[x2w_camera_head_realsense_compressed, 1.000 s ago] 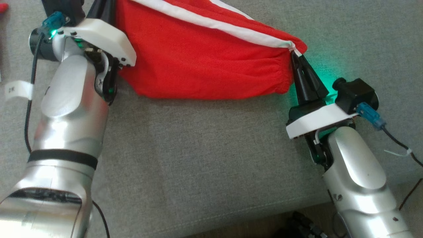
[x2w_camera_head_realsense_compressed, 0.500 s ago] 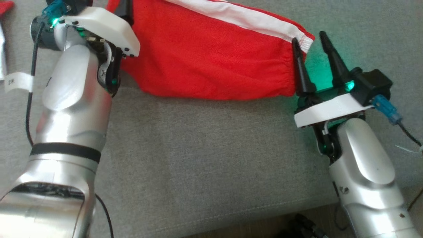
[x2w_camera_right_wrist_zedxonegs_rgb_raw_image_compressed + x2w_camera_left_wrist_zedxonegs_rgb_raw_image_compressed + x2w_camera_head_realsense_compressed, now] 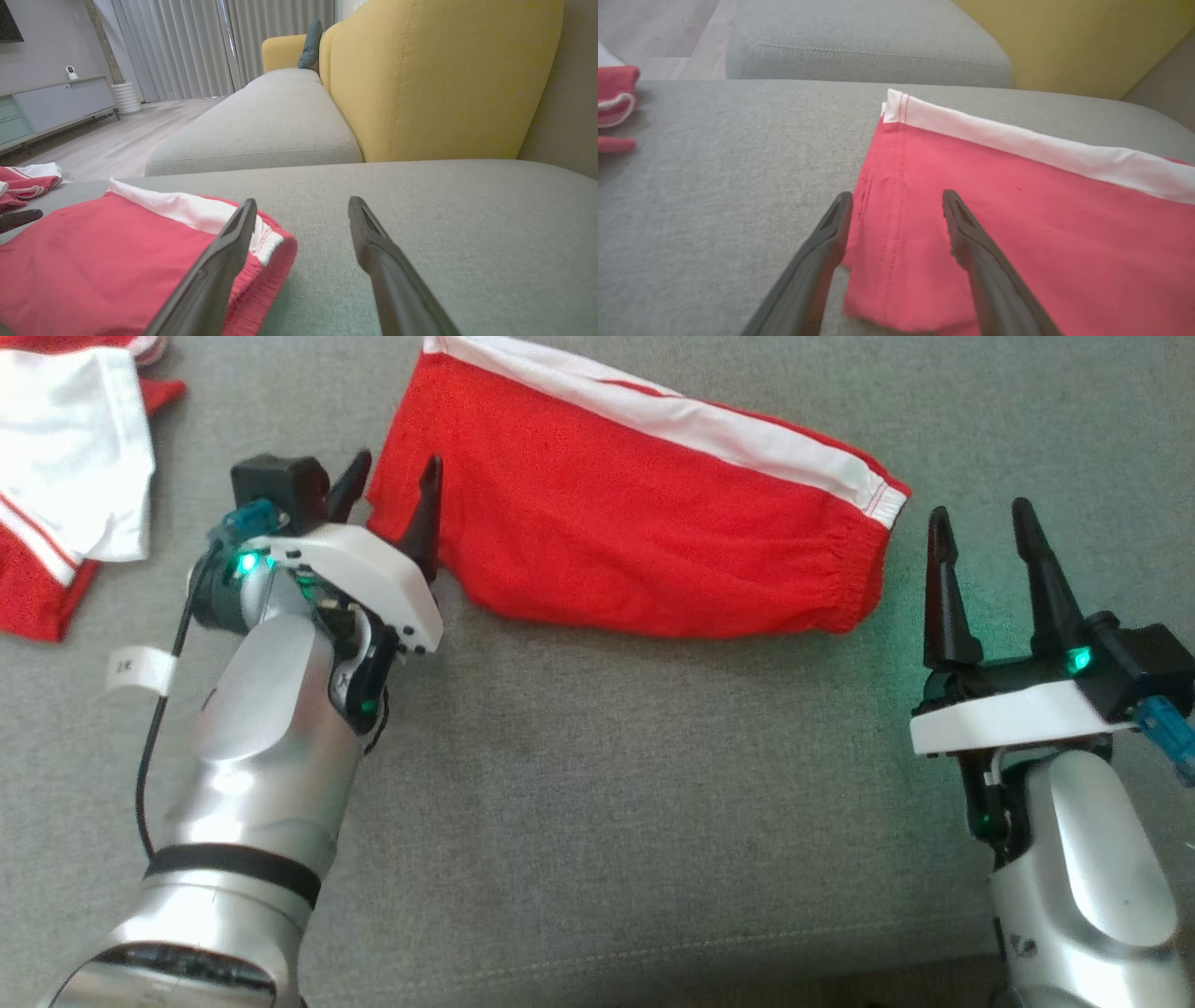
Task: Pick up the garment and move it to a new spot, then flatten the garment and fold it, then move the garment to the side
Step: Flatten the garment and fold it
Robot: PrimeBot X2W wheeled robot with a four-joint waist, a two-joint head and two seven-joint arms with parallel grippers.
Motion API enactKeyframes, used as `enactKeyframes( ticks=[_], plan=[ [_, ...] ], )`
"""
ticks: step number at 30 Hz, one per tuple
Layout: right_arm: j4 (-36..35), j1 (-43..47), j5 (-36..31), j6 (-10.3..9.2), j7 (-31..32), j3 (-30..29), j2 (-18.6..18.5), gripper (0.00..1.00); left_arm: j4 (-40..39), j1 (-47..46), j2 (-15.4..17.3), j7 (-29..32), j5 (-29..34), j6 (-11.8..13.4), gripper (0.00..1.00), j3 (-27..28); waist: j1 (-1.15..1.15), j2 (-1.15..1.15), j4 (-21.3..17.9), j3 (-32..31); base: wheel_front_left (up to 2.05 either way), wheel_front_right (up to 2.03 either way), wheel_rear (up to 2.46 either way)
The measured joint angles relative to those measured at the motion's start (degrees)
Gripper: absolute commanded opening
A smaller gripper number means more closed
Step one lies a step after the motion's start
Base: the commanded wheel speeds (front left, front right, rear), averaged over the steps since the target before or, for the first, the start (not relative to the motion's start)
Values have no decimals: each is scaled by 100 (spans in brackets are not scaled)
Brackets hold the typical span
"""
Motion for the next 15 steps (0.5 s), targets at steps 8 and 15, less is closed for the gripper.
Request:
enactKeyframes(
  ticks=[8, 15],
  plan=[
    [-302, 14, -66, 0, 0, -92, 2, 100, 133, 62, 37, 633, -201, -1, 100, 1, 0, 0, -20, -134, 0, 0, 0],
    [-557, 93, -64, 0, 0, -37, 4, 100, 113, 43, 146, 957, -313, 15, 100, 38, 0, 0, -165, -42, 0, 0, 0]
  ],
)
